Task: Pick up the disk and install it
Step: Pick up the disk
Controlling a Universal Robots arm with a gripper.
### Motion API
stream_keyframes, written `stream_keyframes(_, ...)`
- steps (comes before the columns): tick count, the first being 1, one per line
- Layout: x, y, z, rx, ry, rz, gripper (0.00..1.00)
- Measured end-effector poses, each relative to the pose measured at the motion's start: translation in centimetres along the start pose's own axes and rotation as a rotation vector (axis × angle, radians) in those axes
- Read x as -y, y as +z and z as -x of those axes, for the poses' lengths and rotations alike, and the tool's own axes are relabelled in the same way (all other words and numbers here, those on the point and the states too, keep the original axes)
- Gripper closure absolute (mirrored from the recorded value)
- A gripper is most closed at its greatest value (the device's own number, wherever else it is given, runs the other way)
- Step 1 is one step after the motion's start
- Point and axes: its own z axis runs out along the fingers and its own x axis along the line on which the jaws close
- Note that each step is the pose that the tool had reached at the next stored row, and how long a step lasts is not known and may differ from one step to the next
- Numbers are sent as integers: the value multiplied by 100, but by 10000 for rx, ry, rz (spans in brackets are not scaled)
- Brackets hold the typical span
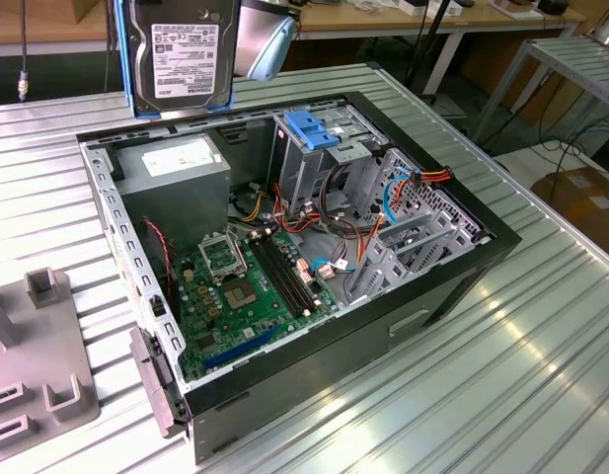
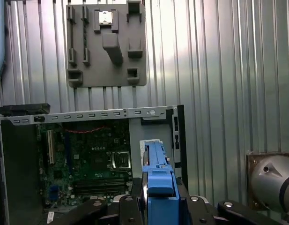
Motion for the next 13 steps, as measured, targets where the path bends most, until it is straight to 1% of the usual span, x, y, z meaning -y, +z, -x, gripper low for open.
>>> stream_keyframes(2,44,0,-6,0,-1,1,63)
stream_keyframes(3,64,1,-21,0,0,1,63)
stream_keyframes(4,73,1,-27,1,0,0,63)
stream_keyframes(13,75,1,-29,0,-1,0,63)
